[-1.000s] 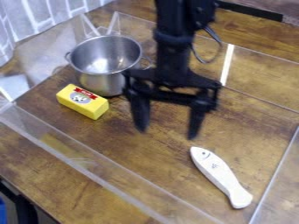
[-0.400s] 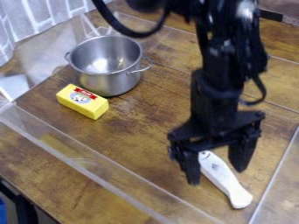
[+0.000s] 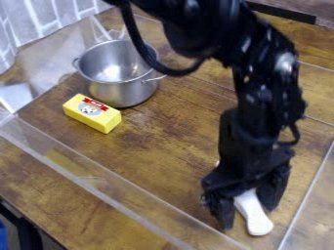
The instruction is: Put the white object in the silver pot
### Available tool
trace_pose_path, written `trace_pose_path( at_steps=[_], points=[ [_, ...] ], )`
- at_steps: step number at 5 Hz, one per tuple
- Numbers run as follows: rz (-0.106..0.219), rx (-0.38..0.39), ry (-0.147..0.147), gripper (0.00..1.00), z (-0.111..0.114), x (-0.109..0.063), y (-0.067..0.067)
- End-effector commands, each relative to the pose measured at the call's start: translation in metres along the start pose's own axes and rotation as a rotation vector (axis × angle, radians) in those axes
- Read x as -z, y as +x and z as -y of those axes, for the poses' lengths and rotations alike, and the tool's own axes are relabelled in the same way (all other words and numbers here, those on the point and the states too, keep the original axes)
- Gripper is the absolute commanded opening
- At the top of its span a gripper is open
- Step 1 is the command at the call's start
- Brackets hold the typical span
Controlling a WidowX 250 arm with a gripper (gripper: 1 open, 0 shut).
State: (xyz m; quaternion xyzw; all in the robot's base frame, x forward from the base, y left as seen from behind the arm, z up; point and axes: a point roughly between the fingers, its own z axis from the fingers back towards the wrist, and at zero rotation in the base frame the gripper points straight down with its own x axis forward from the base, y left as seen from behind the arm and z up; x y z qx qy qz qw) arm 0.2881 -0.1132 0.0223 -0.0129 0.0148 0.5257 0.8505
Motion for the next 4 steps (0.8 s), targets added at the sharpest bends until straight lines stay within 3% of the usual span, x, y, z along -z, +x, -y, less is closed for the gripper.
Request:
trace_pose_path(
  at_steps=[1,4],
  points=[
    [0.01,-0.014,-0.043,1.0,0.014,-0.01,0.008],
    [0.009,-0.064,-0.02,1.0,0.014,-0.008,0.028]
  ],
)
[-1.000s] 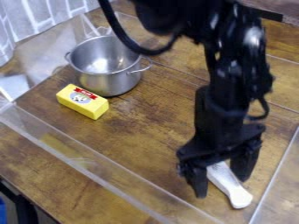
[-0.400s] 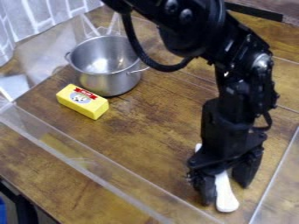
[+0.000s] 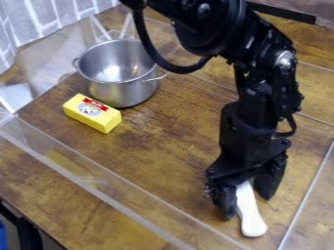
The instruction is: Put the white object in the silver pot
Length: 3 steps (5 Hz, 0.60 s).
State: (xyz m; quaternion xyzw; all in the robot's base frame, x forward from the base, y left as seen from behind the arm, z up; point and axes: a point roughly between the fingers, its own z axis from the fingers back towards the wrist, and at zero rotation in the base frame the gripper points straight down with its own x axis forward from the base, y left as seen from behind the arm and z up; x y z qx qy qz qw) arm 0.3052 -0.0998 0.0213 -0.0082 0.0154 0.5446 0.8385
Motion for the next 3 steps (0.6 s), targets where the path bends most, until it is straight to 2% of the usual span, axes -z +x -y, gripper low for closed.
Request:
trace_pose_path(
  at_steps=[1,3],
  points=[
    [0.005,-0.036,-0.022,1.0,0.0051,-0.0065,0.0095],
    [0.007,-0.048,-0.006,1.0,0.0045,-0.0034,0.0078]
  ],
)
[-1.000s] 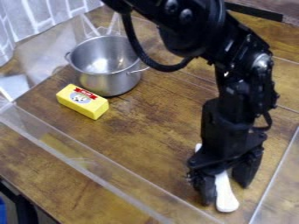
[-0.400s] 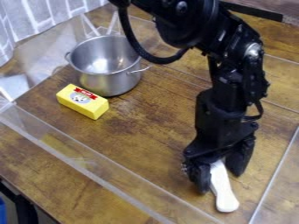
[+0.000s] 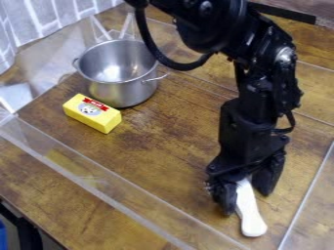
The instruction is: Put the white object in the silver pot
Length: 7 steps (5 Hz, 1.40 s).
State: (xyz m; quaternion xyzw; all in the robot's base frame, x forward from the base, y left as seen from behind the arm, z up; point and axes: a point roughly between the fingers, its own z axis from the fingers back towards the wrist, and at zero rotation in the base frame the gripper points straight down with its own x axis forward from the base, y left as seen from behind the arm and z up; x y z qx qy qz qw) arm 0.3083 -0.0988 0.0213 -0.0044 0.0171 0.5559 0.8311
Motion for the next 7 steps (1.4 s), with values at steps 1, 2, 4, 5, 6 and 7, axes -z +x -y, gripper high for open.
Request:
trace_pose_path(
  at_steps=[1,2,4,5,6,7],
  points=[
    [0.007,-0.027,-0.003,1.0,0.0016,-0.001,0.005],
    [0.008,-0.032,0.008,1.0,0.0005,0.0005,0.0041],
    [0.009,-0.038,0.032,1.0,-0.0023,0.0037,0.0024],
    [0.01,-0.041,0.049,0.0,-0.0029,0.0041,0.0015],
    [0.012,-0.037,0.066,0.0,-0.0038,0.0042,0.0016],
    [0.014,-0.021,0.083,0.0,-0.0052,0.0048,0.0014]
  ],
)
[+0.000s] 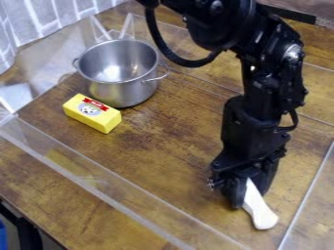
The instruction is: Put the white object in the silver pot
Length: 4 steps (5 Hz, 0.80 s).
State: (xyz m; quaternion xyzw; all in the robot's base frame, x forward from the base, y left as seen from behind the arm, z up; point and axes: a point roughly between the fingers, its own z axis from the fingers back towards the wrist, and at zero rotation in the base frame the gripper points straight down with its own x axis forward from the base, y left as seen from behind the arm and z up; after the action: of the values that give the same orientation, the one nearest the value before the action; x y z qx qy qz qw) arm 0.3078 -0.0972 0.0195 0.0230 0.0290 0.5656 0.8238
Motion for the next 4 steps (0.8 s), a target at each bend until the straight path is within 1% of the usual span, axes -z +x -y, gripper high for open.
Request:
trace_pose_path(
  at_steps=[1,4],
  points=[
    [0.002,0.02,0.041,0.0,-0.005,0.0039,-0.0004],
    [-0.019,0.052,0.096,0.0,-0.0077,0.006,-0.0021]
  ],
)
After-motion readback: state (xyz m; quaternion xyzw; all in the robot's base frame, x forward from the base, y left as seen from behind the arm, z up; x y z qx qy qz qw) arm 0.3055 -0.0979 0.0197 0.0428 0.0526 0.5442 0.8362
